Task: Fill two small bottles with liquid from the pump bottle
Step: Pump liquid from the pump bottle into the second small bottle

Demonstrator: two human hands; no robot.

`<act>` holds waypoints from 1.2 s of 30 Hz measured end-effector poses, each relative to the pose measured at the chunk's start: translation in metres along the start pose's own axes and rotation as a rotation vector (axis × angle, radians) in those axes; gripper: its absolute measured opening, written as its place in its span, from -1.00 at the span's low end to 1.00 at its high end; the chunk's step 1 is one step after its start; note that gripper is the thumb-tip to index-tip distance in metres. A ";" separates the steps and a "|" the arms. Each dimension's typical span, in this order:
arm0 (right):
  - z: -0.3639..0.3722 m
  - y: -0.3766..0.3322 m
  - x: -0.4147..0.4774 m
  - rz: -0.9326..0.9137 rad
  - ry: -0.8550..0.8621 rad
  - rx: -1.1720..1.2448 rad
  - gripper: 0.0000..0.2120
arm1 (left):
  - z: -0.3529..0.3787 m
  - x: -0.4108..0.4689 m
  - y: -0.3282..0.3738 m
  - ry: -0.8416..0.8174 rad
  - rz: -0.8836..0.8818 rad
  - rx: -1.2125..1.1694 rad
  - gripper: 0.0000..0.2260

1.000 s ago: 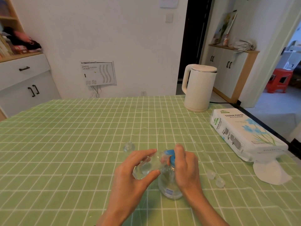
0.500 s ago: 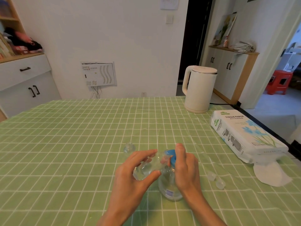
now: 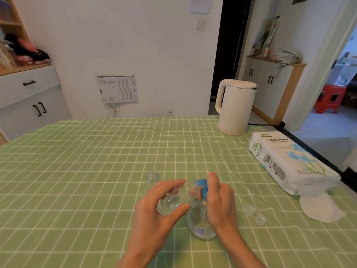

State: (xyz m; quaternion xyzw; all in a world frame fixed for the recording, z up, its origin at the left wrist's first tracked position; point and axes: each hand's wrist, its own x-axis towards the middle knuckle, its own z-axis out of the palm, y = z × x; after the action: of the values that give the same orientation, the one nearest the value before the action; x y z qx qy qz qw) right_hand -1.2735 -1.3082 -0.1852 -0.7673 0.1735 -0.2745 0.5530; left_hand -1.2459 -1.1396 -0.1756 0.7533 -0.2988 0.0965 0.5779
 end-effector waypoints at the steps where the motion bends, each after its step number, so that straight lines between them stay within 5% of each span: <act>1: 0.000 0.000 0.000 0.000 0.004 -0.001 -0.19 | 0.000 0.000 0.001 0.001 0.002 -0.004 -0.52; 10: -0.001 -0.003 -0.003 0.003 -0.006 -0.064 -0.11 | 0.000 0.001 0.003 0.010 0.015 -0.012 -0.55; 17: -0.002 -0.012 -0.002 -0.038 -0.032 -0.052 -0.40 | -0.001 0.001 -0.001 -0.006 0.016 0.018 -0.50; 26: -0.001 -0.007 -0.004 -0.008 -0.024 -0.065 -0.07 | 0.000 0.001 0.001 0.007 0.019 -0.021 -0.54; 36: -0.001 -0.008 -0.001 0.002 -0.010 -0.055 -0.25 | -0.001 0.000 0.003 -0.004 0.006 0.000 -0.54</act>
State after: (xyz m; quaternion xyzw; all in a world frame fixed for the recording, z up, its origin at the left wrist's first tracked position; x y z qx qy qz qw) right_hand -1.2755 -1.3056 -0.1777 -0.7834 0.1790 -0.2650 0.5329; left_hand -1.2468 -1.1390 -0.1728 0.7527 -0.3021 0.0966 0.5769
